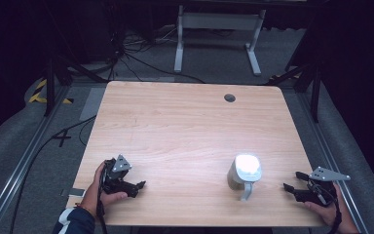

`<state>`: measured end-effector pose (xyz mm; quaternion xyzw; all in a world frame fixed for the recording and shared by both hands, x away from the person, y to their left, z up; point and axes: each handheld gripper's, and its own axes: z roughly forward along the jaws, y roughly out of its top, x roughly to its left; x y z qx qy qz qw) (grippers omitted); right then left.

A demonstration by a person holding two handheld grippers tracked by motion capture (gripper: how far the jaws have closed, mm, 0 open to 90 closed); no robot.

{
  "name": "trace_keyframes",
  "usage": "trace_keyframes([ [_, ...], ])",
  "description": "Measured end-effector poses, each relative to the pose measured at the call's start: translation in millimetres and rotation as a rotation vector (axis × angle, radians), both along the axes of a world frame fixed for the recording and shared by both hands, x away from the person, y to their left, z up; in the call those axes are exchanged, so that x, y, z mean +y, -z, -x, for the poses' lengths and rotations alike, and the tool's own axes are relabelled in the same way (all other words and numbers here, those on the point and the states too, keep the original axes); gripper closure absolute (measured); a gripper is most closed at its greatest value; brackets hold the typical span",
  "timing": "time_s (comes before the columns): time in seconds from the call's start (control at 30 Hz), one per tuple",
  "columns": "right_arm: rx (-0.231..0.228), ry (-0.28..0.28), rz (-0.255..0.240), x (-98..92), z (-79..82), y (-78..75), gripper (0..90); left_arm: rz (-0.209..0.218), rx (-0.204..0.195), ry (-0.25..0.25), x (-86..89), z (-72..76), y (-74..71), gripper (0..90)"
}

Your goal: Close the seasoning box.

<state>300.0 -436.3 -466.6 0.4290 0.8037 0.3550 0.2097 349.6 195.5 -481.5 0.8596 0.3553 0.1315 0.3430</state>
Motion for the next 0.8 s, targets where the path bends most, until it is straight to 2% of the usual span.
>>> trace_keyframes([
  [0.8,0.001,0.0,-0.001,-0.2,-0.2,0.0,26.1,-0.001,0.003,0.004,0.2,-0.4,-0.2,0.3],
])
